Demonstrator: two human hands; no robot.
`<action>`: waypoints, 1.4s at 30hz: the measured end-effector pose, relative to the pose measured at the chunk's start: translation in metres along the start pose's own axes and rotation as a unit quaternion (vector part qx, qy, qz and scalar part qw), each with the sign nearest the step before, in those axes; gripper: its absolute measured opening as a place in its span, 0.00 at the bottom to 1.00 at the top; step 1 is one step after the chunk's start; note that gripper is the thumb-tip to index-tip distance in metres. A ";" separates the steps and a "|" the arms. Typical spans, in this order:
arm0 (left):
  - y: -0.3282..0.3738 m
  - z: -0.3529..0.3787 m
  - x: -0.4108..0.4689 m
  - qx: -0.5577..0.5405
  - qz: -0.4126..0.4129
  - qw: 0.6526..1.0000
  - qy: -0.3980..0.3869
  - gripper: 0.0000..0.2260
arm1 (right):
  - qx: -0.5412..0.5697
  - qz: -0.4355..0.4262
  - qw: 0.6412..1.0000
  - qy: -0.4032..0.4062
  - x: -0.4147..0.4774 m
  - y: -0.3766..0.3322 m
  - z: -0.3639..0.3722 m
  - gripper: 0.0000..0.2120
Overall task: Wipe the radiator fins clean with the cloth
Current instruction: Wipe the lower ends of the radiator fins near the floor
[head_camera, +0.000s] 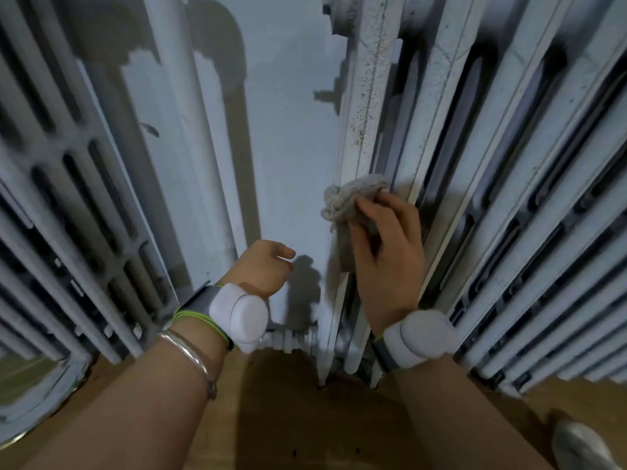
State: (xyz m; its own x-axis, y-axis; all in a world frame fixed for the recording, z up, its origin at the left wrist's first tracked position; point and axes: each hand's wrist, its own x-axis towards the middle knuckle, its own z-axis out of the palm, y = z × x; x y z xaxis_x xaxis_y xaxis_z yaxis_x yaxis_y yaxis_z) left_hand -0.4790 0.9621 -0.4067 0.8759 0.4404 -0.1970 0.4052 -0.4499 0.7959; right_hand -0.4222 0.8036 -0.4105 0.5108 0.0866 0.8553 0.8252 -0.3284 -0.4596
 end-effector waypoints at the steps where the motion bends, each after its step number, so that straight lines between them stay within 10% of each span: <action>1: -0.001 -0.001 0.001 0.000 0.001 1.000 -0.001 0.15 | -0.003 0.005 1.000 -0.004 -0.006 0.003 0.004 0.12; 24: -0.003 0.001 0.010 0.002 0.037 0.999 -0.006 0.16 | -0.047 0.269 0.949 -0.155 -0.172 0.065 0.037 0.12; 31: 0.011 0.004 0.004 -0.104 0.104 0.989 0.031 0.13 | 0.005 0.160 0.987 0.010 -0.103 0.019 0.037 0.17; 42: 0.029 0.014 -0.004 -0.146 0.194 0.970 -0.027 0.14 | -0.086 0.227 0.968 -0.065 -0.178 0.066 0.064 0.18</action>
State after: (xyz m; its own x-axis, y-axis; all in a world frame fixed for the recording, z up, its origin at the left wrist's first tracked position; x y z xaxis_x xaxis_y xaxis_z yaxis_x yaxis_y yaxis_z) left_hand -0.4667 0.9366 -0.3911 0.9632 0.2372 0.1268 -0.0424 -0.3318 0.9424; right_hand -0.4429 0.8271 -0.6082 0.8461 0.0098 0.5329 0.4621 -0.5117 -0.7243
